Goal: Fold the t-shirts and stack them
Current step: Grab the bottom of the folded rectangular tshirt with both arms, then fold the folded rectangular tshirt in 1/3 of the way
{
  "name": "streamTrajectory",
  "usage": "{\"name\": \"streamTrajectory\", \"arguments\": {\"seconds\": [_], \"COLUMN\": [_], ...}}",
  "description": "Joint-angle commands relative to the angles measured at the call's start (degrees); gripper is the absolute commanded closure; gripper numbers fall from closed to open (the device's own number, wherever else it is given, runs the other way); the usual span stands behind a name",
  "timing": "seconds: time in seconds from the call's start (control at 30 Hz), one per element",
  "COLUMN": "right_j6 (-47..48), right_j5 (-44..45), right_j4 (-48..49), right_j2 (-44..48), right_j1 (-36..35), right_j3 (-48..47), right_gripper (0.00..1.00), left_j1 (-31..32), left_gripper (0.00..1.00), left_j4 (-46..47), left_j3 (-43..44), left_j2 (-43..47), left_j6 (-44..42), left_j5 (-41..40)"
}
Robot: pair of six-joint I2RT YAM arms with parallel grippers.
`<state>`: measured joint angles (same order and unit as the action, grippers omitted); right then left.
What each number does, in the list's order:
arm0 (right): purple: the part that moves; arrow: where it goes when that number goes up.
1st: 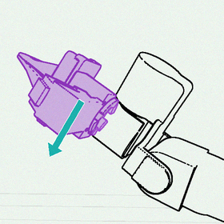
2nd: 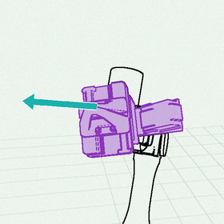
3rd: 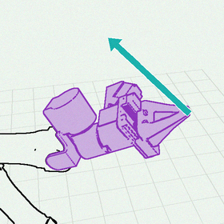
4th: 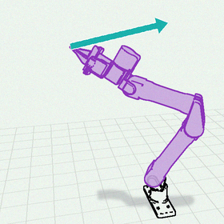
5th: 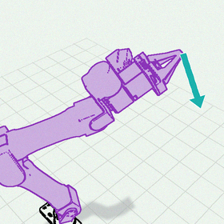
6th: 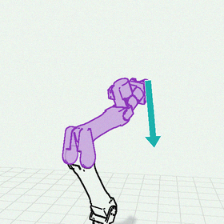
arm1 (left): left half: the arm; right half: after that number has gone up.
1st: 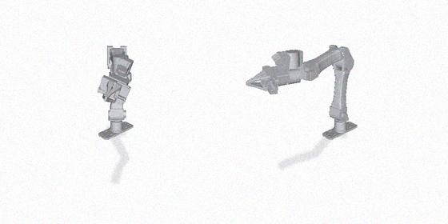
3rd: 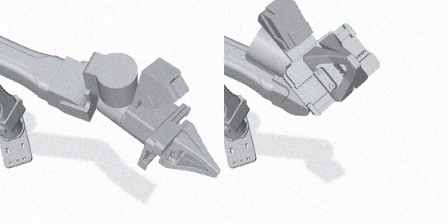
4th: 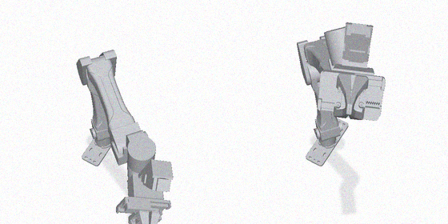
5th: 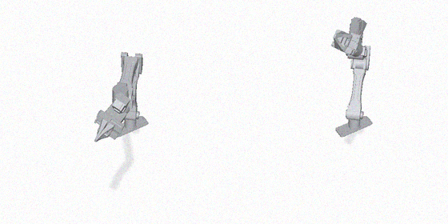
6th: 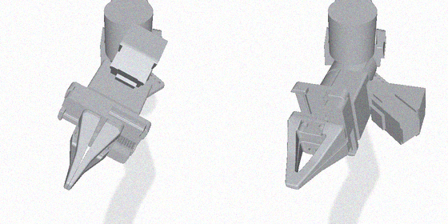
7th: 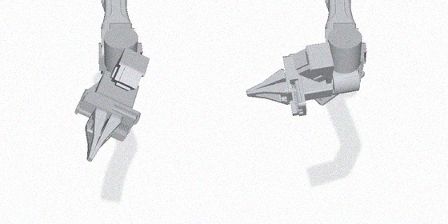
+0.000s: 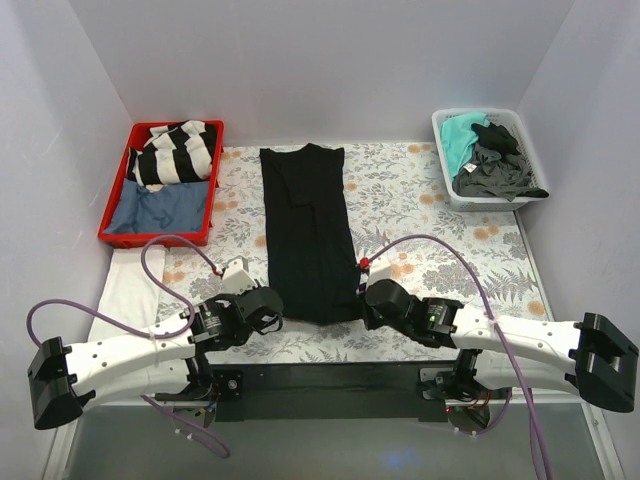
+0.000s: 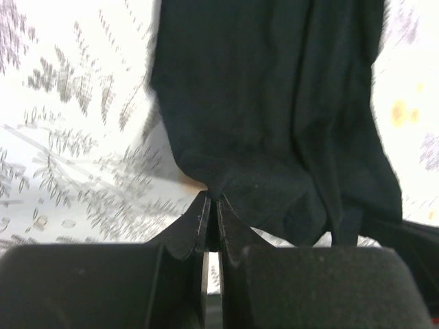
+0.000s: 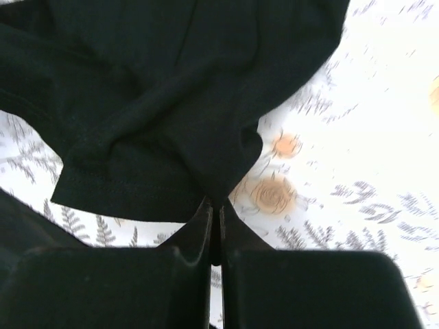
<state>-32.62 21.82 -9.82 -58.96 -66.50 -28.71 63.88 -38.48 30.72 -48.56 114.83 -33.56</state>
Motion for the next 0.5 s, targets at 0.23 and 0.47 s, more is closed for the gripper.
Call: {"name": "streamTrajectory", "arguments": {"seconds": [0.23, 0.47], "right_j6": [13.1, 21.45], "right_j5": [14.39, 8.24], "right_j4": [1.2, 8.5], "right_j2": [-8.27, -14.77], "right_j1": [4.0, 13.14], "right_j3": [-15.13, -21.72], "right_gripper": [0.99, 0.99], "left_j1": [0.02, -1.29], "left_gripper": [1.0, 1.0], "left_j4": [-4.41, -3.8], "left_j3": [11.2, 20.25], "left_j2": [-7.42, -16.3], "left_j6": [20.7, 15.79], "left_j5": [-21.62, -31.03]}}
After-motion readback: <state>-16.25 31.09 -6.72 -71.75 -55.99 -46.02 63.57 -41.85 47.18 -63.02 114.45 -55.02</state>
